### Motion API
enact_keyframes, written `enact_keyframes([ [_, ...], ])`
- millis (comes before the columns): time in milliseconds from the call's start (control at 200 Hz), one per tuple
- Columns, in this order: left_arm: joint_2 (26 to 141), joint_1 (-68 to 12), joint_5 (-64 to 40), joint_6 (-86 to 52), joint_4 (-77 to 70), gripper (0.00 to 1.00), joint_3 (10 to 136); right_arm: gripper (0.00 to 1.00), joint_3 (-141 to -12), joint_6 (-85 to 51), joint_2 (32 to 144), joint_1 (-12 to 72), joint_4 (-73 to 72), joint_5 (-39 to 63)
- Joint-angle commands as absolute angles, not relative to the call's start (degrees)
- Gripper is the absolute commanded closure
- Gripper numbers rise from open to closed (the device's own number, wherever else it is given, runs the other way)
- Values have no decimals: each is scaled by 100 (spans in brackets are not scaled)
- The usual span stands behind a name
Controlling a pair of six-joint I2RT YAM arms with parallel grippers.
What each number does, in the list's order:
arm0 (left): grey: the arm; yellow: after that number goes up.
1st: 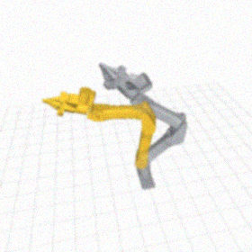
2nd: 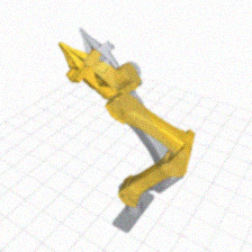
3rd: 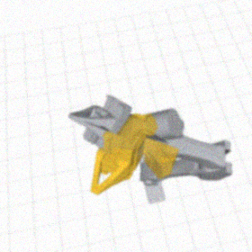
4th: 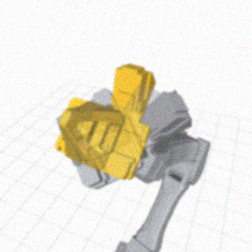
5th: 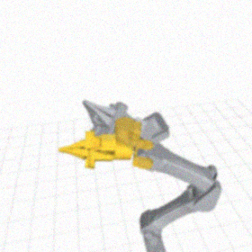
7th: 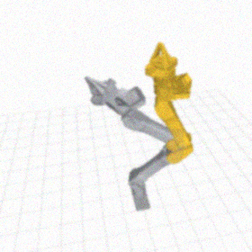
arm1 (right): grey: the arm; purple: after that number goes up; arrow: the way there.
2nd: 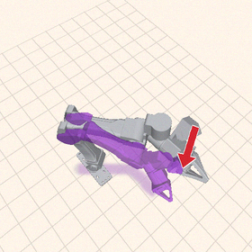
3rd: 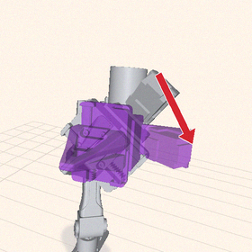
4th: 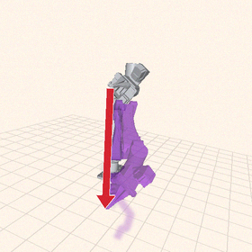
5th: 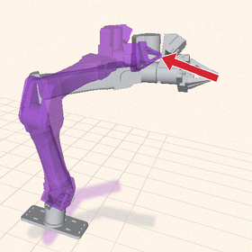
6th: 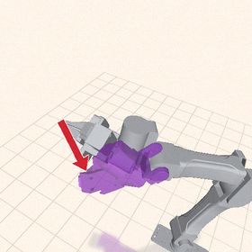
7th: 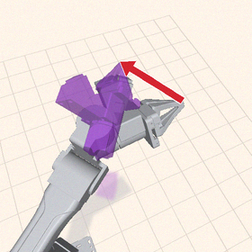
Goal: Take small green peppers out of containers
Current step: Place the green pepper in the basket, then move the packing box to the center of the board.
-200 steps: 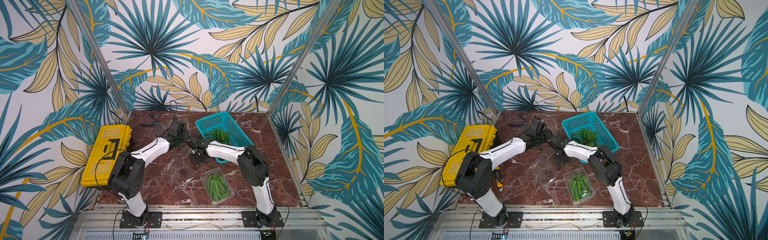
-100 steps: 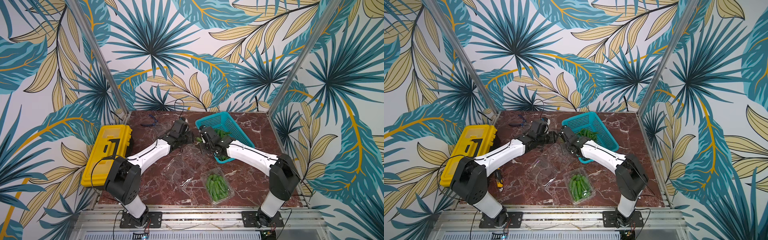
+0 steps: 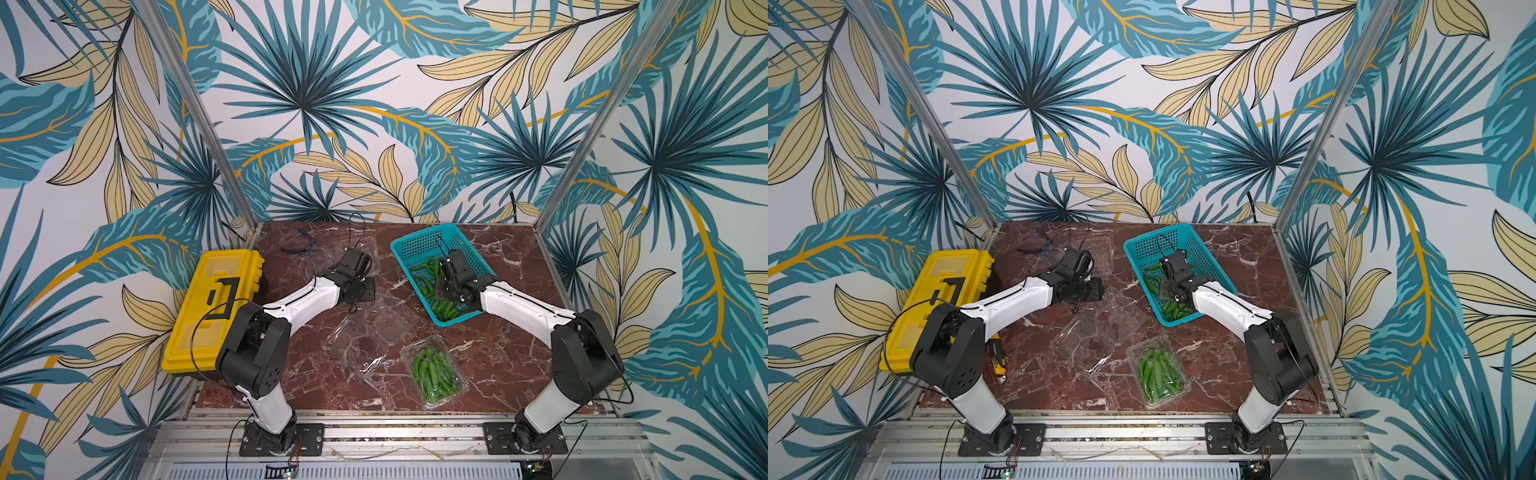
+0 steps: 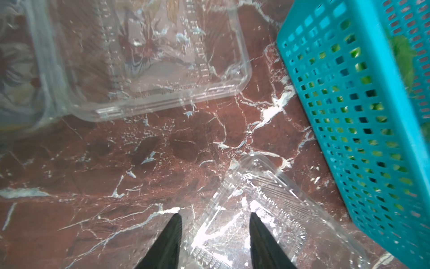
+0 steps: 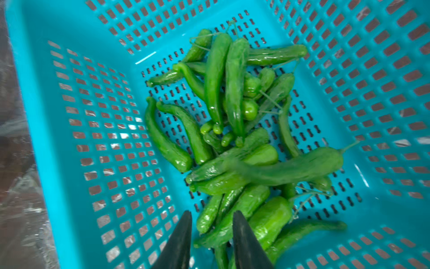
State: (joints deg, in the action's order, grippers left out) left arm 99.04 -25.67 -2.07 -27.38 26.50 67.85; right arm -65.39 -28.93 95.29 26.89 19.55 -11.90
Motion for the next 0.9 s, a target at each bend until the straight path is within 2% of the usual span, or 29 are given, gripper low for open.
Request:
enact_keyframes([
  [0, 10168, -2581, -77, -2594, 3057, 51, 6900, 67, -6478, -3071, 9569, 2702, 1769, -1023],
  [285, 10637, -2549, 660, -2689, 3399, 51, 7002, 66, -6356, -2697, 9385, 2699, 1532, -508],
  [496, 10757, -2186, 951, -2705, 3524, 52, 7119, 55, -5931, -2361, 9114, 2797, 924, 381],
  [751, 10564, -1457, 1079, -2884, 3542, 51, 7212, 51, -5773, -1820, 8786, 3316, 882, -161],
  [891, 10395, -1266, 1097, -2988, 3533, 48, 7330, 49, -5704, -1679, 8590, 3538, 756, -342],
])
